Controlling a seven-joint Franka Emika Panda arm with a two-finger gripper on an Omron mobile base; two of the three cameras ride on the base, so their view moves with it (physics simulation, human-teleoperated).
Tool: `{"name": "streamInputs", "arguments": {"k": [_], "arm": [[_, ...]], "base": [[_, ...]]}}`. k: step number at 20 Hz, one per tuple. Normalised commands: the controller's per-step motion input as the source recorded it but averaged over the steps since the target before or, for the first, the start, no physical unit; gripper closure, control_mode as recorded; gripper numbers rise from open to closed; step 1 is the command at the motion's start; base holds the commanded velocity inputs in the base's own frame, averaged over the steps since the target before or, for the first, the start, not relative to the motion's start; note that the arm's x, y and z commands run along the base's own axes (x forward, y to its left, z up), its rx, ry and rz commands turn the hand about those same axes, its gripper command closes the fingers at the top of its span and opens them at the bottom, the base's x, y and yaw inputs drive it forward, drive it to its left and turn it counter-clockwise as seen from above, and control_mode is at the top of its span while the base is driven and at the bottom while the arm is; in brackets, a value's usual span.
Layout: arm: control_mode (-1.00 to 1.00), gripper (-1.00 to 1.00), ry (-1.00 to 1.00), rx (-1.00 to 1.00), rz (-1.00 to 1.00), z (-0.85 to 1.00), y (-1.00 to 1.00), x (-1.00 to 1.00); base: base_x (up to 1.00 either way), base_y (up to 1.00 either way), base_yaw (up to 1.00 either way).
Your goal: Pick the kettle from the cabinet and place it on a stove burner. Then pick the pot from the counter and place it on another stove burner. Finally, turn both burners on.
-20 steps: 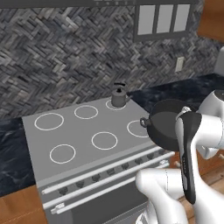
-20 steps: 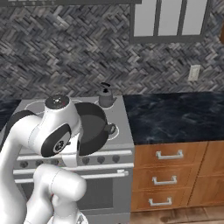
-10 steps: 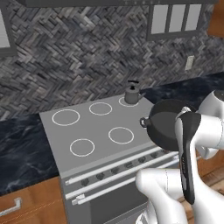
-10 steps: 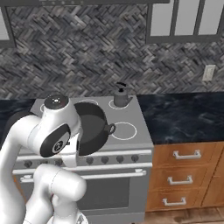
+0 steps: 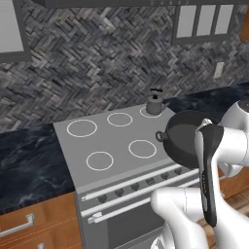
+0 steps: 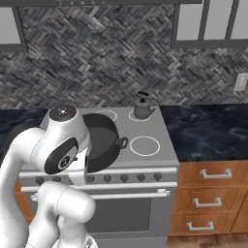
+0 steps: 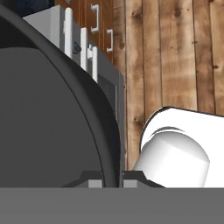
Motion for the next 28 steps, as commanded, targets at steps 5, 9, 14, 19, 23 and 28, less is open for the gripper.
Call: {"name": "streamInputs", "arguments": {"k": [5, 9, 14, 19, 23, 28], "arm": [[1.0, 1.0, 0.0, 0.0, 0.0, 0.0, 0.0, 0.0], [1.0, 1.0, 0.0, 0.0, 0.0, 0.0, 0.0, 0.0], [1.0, 1.0, 0.0, 0.0, 0.0, 0.0, 0.0, 0.0], [1.0, 1.0, 0.0, 0.0, 0.0, 0.0, 0.0, 0.0], [1.0, 1.0, 0.0, 0.0, 0.0, 0.0, 0.0, 0.0], [1.0, 1.0, 0.0, 0.0, 0.0, 0.0, 0.0, 0.0]], "base": [[0.29, 0.04, 0.01], [0.34, 0.0, 0.0], [0.32, 0.0, 0.0], [0.23, 0.0, 0.0], [0.11, 0.07, 0.0], [0.06, 0.31, 0.01]]}}
